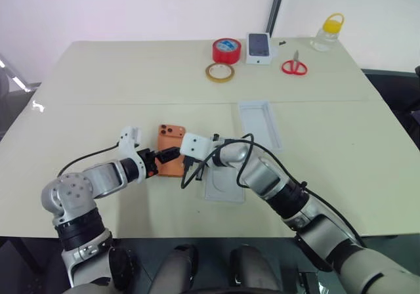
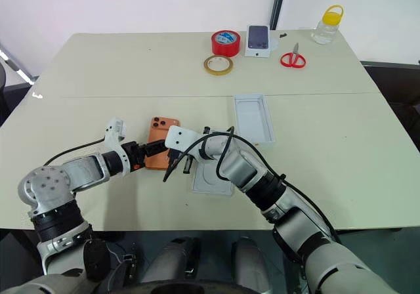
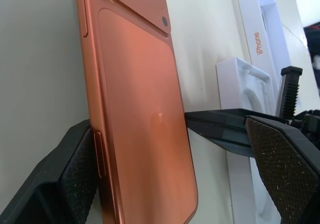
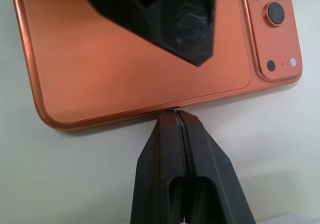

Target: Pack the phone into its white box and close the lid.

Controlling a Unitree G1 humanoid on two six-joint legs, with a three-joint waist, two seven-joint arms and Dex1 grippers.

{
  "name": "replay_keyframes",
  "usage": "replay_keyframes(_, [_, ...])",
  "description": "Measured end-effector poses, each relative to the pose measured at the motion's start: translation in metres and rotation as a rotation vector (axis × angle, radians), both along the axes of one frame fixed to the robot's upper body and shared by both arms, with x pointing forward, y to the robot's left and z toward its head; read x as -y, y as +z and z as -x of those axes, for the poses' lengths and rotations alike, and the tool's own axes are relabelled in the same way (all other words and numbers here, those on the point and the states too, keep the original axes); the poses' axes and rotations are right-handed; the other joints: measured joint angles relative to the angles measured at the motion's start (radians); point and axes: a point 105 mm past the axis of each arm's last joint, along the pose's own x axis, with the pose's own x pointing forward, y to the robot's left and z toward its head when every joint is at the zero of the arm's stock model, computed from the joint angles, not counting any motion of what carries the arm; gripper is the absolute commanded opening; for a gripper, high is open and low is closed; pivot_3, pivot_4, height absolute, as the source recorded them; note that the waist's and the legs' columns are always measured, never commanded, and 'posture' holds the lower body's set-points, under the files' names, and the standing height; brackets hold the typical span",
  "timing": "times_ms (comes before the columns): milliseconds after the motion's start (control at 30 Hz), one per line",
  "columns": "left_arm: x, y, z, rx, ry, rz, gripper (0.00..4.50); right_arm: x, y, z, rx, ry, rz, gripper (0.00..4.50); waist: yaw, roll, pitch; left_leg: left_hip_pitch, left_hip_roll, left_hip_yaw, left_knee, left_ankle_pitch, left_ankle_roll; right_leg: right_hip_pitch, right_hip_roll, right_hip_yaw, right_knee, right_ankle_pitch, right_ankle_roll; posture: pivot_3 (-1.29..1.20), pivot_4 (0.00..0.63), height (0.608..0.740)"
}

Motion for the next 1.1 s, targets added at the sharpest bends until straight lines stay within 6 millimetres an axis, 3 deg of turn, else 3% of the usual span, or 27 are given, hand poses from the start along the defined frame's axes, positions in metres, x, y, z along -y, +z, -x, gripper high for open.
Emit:
replay_keyframes(33, [-0.001,0.000,-0.001,-0.005,0.004,0.000,4.47,0.000,0.000,0.000,0.000,0.000,0.000,0.00,0.000,0.000,0.000,0.000,0.000,0.000,0.000,0.000,0.000,0.000,0.000,0.000,0.000,0.000,0.000,0.00,0.150,0.740])
replay_keyframes(133, [-0.004,-0.001,-0.002,-0.018,0.020,0.002,3.60,-0.001,0.000,0.000,0.000,0.002,-0.001,0.00,-0.003,0.000,0.000,0.000,0.000,0.000,0.000,0.000,0.000,0.000,0.000,0.000,0.000,0.000,0.000,0.00,0.150,0.740])
replay_keyframes(300, [-0.014,-0.009,-0.001,-0.069,0.060,0.002,1.17,0.000,0.000,0.001,0.000,0.004,-0.002,0.00,-0.005,0.000,0.000,0.000,0.000,0.000,0.000,0.000,0.000,-0.001,0.000,0.000,0.000,0.000,0.000,0.00,0.150,0.740])
replay_keyframes(400, [-0.015,-0.003,-0.003,-0.045,0.062,0.031,1.17,0.000,0.000,0.002,0.000,0.004,-0.003,0.00,-0.005,0.000,0.000,0.000,0.001,0.000,0.000,0.000,0.000,-0.001,0.001,0.000,0.000,0.000,0.000,0.00,0.150,0.740])
replay_keyframes(633, [-0.017,-0.011,-0.001,-0.082,0.127,0.138,1.17,0.002,0.003,0.004,0.008,0.009,-0.002,0.00,-0.006,-0.001,0.000,-0.001,0.001,0.000,0.000,0.000,0.000,-0.001,0.001,0.000,0.000,0.000,0.000,0.00,0.150,0.740])
replay_keyframes(767, [-0.013,-0.005,0.000,-0.053,0.121,0.217,0.04,0.005,0.008,0.003,0.023,0.007,-0.005,0.00,-0.005,-0.001,0.000,0.000,0.001,0.000,0.000,0.000,0.000,-0.001,0.001,0.000,0.000,0.000,0.000,0.00,0.150,0.740])
replay_keyframes(933, [-0.018,-0.005,0.001,-0.061,0.154,0.283,0.04,0.017,0.034,-0.001,0.084,-0.005,-0.038,0.00,-0.006,-0.002,0.001,-0.001,0.001,0.000,0.000,0.000,0.000,-0.002,0.001,0.000,0.000,0.000,0.000,0.00,0.150,0.740])
replay_keyframes(1100, [-0.017,0.005,0.002,-0.025,0.147,0.351,0.04,0.047,0.063,0.002,0.125,0.002,-0.072,0.00,0.000,-0.005,0.003,-0.003,0.001,0.000,0.000,0.000,0.000,-0.003,0.001,0.000,0.000,0.000,0.000,0.00,0.150,0.740])
